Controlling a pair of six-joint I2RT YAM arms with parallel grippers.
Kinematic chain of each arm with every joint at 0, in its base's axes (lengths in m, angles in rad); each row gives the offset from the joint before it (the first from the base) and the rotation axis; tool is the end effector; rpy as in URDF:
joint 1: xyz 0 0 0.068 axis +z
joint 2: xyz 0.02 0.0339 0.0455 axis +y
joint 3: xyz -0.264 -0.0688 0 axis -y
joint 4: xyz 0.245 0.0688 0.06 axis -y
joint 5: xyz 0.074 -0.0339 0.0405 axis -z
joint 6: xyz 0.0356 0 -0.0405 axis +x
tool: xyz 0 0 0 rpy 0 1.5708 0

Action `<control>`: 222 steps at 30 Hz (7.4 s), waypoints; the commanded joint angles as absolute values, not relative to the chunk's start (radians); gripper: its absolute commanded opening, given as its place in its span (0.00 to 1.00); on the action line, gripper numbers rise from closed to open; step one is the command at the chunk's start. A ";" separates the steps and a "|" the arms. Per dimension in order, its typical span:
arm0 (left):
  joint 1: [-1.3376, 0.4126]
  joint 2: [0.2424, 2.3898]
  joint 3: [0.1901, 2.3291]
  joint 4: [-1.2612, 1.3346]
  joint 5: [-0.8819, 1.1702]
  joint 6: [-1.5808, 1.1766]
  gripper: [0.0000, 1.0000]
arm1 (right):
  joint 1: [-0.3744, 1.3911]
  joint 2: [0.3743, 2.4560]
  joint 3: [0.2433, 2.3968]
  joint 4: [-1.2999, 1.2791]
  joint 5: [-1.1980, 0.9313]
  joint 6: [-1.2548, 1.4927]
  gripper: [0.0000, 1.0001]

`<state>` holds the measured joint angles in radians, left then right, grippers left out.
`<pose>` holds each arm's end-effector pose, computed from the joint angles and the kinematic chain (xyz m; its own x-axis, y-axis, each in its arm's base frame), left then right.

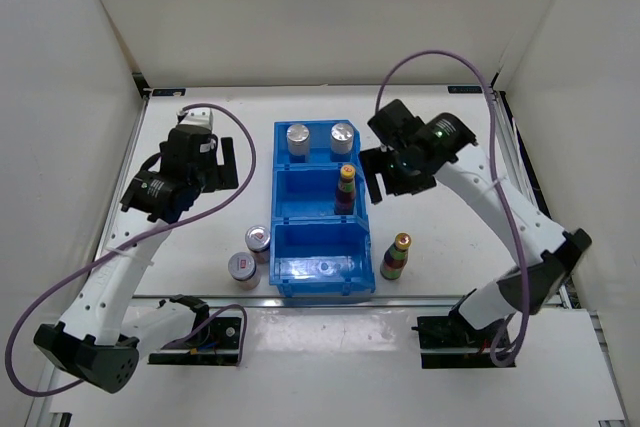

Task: Organize the condiment bottles

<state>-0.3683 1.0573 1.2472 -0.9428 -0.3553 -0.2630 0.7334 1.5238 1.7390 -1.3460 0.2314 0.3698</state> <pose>0.1891 -0.0597 0.3752 -0.6422 -0.0134 -0.7665 -0.0686 0.9968 0.0400 0.2138 0.1816 0.3898 -0.8360 -0.2797 -0.4721 -0.2969 0.9541 -0.0395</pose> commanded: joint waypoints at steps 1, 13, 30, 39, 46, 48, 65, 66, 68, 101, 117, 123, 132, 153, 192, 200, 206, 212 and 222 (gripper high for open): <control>-0.364 1.022 1.221 -0.943 -0.350 -0.264 1.00 | 0.726 1.430 1.666 -1.451 0.186 0.428 0.87; -0.364 1.012 1.192 -0.943 -0.350 -0.264 1.00 | 0.726 1.298 1.362 -1.379 0.106 0.480 0.78; -0.364 1.003 1.201 -0.943 -0.360 -0.273 1.00 | 0.726 1.307 1.298 -1.327 0.051 0.460 0.32; -0.364 0.976 1.180 -0.953 -0.370 -0.291 1.00 | 0.726 1.377 1.698 -1.546 0.202 0.428 0.01; -0.364 0.966 1.180 -0.953 -0.370 -0.301 1.00 | 0.716 1.497 2.138 -1.634 0.258 0.362 0.01; -0.364 0.966 1.190 -0.953 -0.370 -0.301 1.00 | 0.716 1.517 2.215 -1.634 0.258 0.333 0.00; -0.364 0.966 1.212 -0.953 -0.379 -0.291 1.00 | 0.851 1.839 2.772 -1.634 0.156 0.239 0.00; -0.364 0.966 1.212 -0.953 -0.379 -0.291 1.00 | 0.868 1.854 2.807 -1.634 0.170 0.239 0.00; -0.364 0.956 1.212 -0.953 -0.379 -0.291 1.00 | 0.896 1.891 2.833 -1.634 0.184 0.239 0.00; -0.364 0.897 1.212 -1.028 -0.434 -0.207 1.00 | 0.971 2.420 3.117 -1.634 0.276 0.268 0.00; -0.364 0.888 1.203 -1.028 -0.443 -0.216 1.00 | 0.971 2.439 2.991 -1.634 0.288 0.310 0.00; -0.364 0.888 1.193 -1.028 -0.443 -0.236 1.00 | 0.962 2.448 2.956 -1.634 0.288 0.313 0.00; -0.364 0.870 1.193 -1.037 -0.453 -0.236 1.00 | 0.962 2.458 2.955 -1.634 0.288 0.324 0.14; -0.364 0.861 1.146 -1.055 -0.238 -0.244 1.00 | 0.953 2.439 2.882 -1.634 0.276 0.353 0.67; -0.385 0.910 0.746 -0.813 0.344 0.652 0.94 | 0.660 1.956 2.844 -1.634 0.351 0.293 1.00; -0.408 0.976 0.724 -0.717 0.333 0.617 0.94 | 0.606 1.947 2.812 -1.634 0.295 0.284 1.00; -0.417 1.038 0.713 -0.663 0.333 0.597 0.94 | 0.597 1.947 2.793 -1.634 0.284 0.284 1.00; -0.417 1.120 0.704 -0.635 0.356 0.577 0.77 | 0.577 1.937 2.764 -1.634 0.273 0.284 1.00; -0.394 1.092 0.746 -0.635 0.304 0.537 0.13 | 0.568 1.937 2.766 -1.634 0.264 0.284 1.00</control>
